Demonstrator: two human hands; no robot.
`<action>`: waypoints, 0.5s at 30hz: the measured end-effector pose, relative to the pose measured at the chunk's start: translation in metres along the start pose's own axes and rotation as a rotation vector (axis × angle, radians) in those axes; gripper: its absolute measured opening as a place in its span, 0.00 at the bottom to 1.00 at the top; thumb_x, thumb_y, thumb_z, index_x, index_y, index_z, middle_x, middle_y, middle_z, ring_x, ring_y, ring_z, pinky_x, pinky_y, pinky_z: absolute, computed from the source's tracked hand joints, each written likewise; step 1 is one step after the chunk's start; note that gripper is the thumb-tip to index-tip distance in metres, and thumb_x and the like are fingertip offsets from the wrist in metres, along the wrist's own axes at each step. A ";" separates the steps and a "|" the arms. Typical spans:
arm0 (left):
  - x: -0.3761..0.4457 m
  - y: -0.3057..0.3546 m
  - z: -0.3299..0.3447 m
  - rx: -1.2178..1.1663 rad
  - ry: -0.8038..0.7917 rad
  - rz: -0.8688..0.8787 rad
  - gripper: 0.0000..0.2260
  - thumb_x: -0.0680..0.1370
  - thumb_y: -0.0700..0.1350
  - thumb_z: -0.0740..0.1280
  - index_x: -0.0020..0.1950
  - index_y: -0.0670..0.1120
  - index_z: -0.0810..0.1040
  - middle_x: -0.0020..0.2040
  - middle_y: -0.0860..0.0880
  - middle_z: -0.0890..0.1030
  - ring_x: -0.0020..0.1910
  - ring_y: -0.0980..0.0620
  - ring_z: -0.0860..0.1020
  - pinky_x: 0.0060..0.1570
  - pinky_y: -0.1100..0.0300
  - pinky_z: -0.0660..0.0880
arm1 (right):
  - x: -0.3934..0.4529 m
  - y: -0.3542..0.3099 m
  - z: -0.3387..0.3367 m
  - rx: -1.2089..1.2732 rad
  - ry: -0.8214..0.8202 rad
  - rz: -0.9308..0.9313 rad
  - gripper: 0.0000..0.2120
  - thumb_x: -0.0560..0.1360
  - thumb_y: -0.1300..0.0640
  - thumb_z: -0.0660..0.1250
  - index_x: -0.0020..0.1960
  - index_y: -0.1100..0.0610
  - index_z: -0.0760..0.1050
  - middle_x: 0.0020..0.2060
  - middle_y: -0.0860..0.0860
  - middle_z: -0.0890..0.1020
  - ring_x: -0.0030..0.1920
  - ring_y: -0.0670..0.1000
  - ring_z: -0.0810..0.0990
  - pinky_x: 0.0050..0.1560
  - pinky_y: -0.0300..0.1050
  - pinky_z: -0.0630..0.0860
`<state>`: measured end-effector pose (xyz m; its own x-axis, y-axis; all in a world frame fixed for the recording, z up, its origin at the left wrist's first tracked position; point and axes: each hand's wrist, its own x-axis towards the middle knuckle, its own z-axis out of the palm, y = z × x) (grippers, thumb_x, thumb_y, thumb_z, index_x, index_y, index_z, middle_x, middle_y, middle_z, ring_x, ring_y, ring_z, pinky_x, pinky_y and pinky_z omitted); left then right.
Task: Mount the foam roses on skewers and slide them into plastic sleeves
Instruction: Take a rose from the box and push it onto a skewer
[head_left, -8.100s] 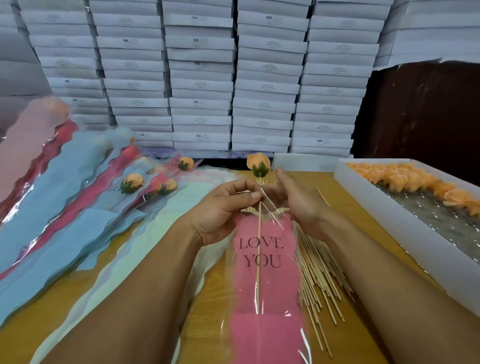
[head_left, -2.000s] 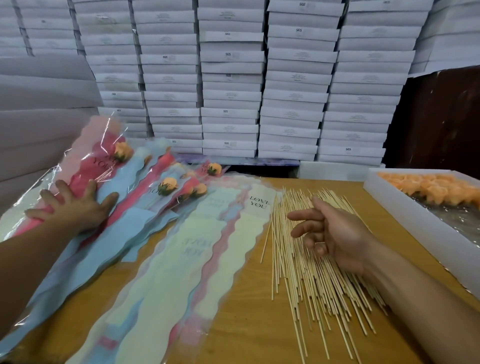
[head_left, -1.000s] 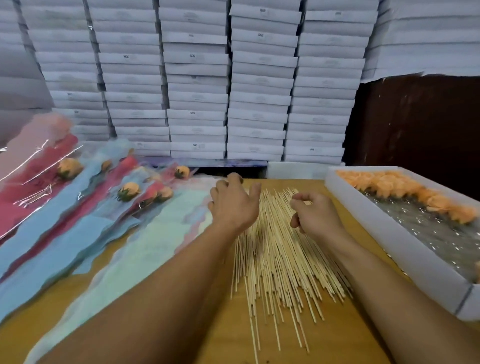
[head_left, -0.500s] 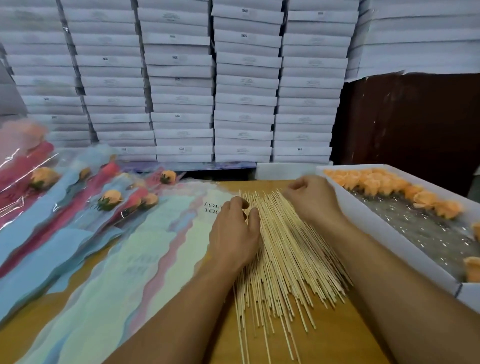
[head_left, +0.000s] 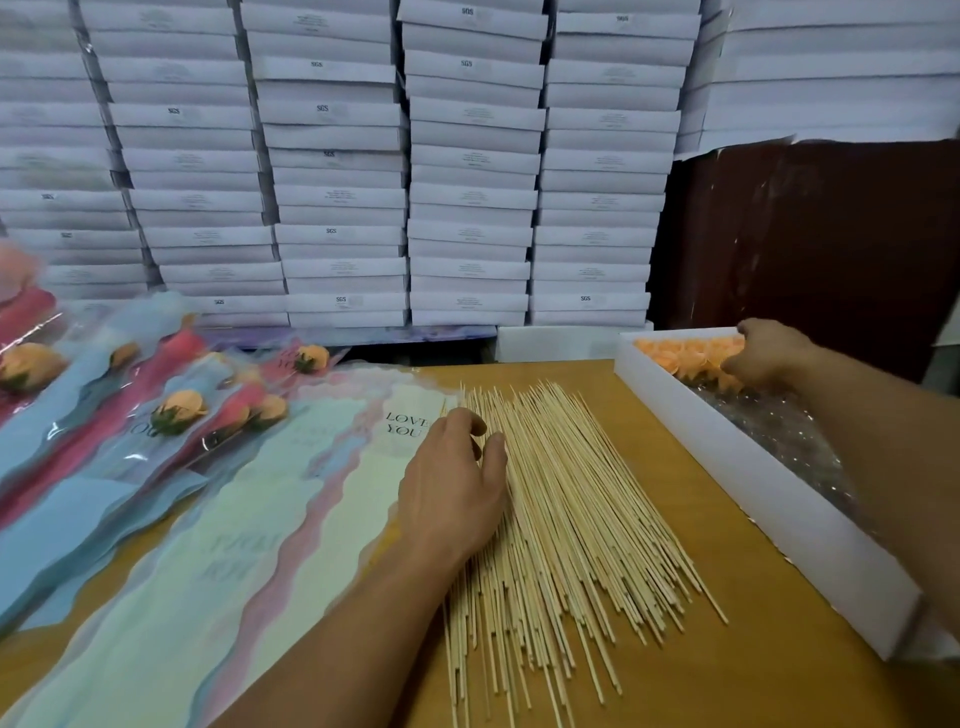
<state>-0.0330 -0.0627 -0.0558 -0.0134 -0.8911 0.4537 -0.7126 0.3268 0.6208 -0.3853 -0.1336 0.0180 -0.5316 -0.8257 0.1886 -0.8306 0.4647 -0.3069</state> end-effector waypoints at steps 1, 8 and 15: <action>0.000 0.000 -0.001 -0.002 0.001 0.002 0.11 0.82 0.54 0.60 0.59 0.49 0.74 0.54 0.53 0.78 0.49 0.50 0.77 0.50 0.52 0.75 | 0.004 0.006 0.002 -0.005 -0.068 -0.033 0.32 0.78 0.58 0.70 0.78 0.59 0.63 0.73 0.61 0.71 0.67 0.64 0.74 0.66 0.55 0.74; 0.000 0.001 -0.001 0.000 -0.008 0.015 0.09 0.82 0.54 0.61 0.55 0.50 0.75 0.49 0.54 0.78 0.46 0.52 0.76 0.48 0.52 0.75 | 0.026 0.019 0.030 -0.220 -0.135 -0.137 0.35 0.77 0.47 0.71 0.80 0.52 0.61 0.77 0.58 0.65 0.72 0.63 0.68 0.70 0.55 0.68; 0.000 0.003 -0.002 0.002 -0.017 0.008 0.08 0.82 0.54 0.61 0.54 0.50 0.75 0.48 0.55 0.77 0.45 0.54 0.76 0.48 0.52 0.76 | 0.028 0.027 0.031 -0.324 -0.019 -0.106 0.18 0.76 0.54 0.69 0.64 0.56 0.76 0.62 0.59 0.73 0.56 0.59 0.76 0.58 0.50 0.78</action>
<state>-0.0331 -0.0610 -0.0526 -0.0314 -0.8936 0.4477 -0.7139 0.3335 0.6157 -0.4176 -0.1534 -0.0138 -0.4389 -0.8793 0.1849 -0.8923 0.4508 0.0260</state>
